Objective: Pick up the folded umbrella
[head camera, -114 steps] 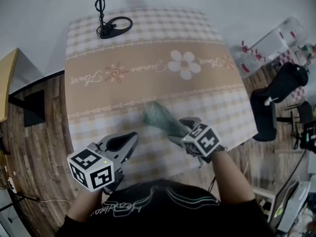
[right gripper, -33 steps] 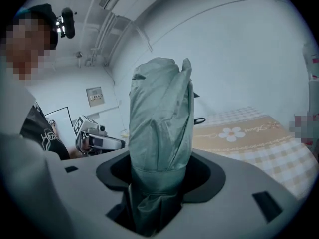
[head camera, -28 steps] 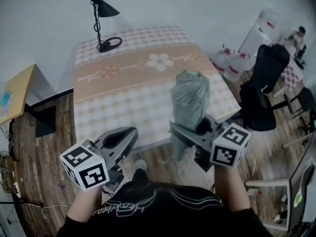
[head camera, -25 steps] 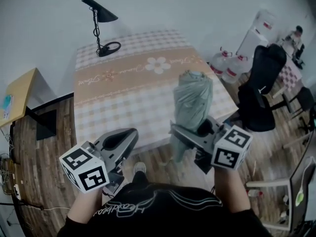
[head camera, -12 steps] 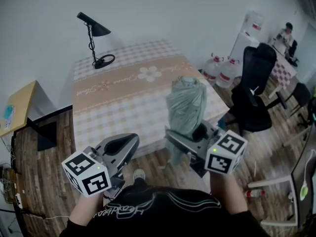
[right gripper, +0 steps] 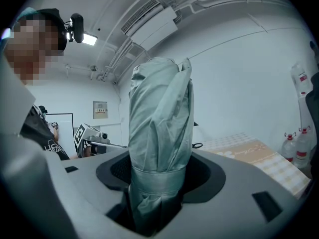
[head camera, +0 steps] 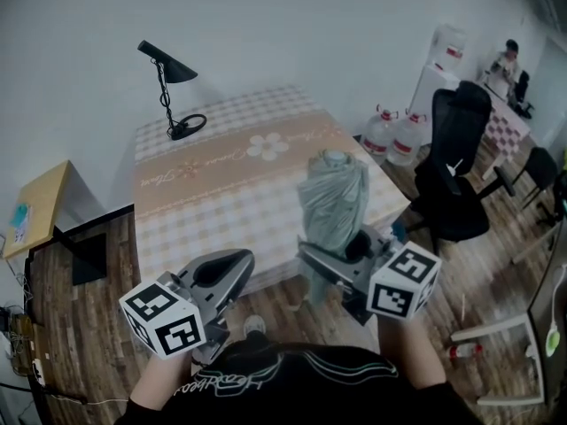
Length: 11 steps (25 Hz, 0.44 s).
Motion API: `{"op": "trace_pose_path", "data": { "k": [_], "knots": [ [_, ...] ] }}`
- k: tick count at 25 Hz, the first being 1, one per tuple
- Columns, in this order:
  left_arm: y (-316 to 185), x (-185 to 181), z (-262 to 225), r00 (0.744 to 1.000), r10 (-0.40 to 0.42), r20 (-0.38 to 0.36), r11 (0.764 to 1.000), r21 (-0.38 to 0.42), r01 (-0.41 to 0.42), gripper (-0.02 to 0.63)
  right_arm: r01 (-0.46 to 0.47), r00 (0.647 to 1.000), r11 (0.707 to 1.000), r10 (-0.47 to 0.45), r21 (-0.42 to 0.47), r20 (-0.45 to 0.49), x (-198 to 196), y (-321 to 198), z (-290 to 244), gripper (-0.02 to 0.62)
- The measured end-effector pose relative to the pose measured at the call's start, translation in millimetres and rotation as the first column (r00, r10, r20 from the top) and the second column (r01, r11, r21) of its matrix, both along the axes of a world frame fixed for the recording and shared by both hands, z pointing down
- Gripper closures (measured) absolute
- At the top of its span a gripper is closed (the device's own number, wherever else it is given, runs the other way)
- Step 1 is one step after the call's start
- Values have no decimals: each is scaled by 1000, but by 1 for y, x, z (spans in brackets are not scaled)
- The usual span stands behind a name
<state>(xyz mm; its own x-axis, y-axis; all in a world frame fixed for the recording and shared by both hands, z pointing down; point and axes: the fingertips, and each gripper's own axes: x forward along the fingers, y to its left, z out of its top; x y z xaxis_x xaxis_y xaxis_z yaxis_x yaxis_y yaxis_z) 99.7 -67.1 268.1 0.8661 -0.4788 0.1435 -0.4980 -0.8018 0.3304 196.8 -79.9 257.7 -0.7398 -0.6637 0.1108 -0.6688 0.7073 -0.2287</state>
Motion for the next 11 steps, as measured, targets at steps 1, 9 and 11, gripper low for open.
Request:
{"op": "trace_pose_path", "data": {
  "k": [1,9,11],
  "knots": [
    [-1,0,-1,1000,1,0,1000,1,-1,607,0,1000,1000,0,1,-1,-1,0,-1,324],
    [-2,-2,-4,1000,7,-3,1000,4,-7,609,-6,1000,1000,6,8,-9,-2,0,-5,324],
    [-1,-3,-3,1000,6,-3,1000,4,-6,607,-7,1000,1000,7,10,-9,-2,1,-4,324]
  ]
}}
